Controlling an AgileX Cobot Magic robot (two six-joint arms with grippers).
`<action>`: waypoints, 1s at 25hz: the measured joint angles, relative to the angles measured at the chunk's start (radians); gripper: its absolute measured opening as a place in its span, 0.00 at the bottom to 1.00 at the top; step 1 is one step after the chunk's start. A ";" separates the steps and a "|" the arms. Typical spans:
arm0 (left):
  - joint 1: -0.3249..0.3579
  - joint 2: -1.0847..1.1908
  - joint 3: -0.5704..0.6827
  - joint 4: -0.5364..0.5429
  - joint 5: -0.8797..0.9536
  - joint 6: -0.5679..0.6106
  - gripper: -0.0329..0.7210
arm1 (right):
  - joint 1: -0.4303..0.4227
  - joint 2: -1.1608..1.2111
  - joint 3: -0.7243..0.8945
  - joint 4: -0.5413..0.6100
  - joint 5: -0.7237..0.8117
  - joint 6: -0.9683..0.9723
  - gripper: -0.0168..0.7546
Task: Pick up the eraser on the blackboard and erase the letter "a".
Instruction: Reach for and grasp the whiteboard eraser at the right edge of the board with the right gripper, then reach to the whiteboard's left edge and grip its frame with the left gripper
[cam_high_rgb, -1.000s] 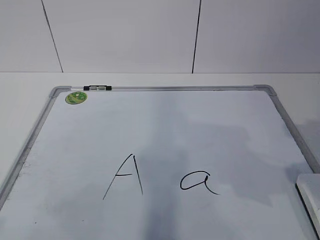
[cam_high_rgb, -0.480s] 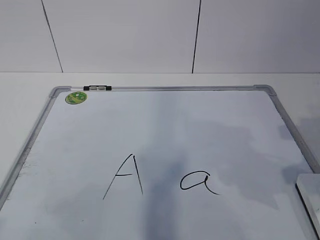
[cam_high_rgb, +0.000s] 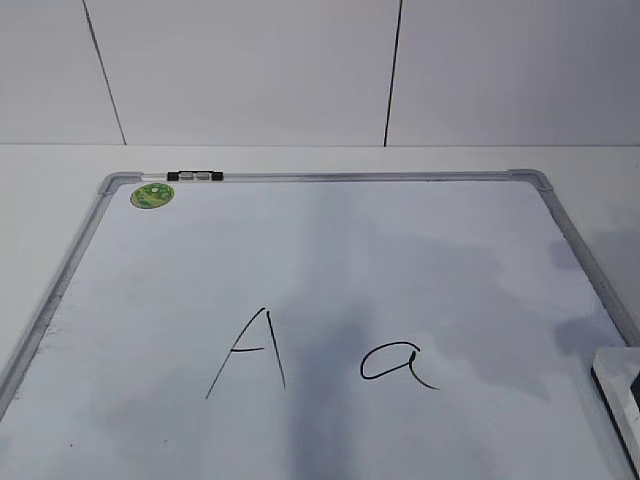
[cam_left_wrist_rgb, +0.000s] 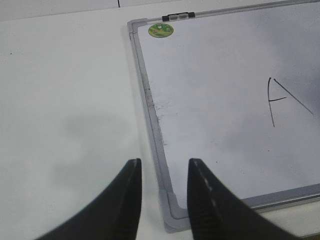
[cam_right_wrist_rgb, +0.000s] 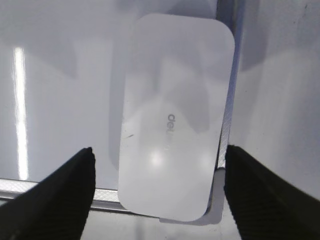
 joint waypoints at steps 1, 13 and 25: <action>0.000 0.000 0.000 0.000 0.000 0.000 0.35 | 0.000 0.000 -0.002 0.000 -0.008 0.002 0.84; 0.000 0.000 0.000 0.000 0.000 0.000 0.35 | 0.000 0.000 -0.003 0.004 -0.022 0.014 0.86; 0.000 0.000 0.000 0.000 0.000 0.000 0.35 | 0.000 0.063 -0.003 -0.007 -0.022 0.017 0.87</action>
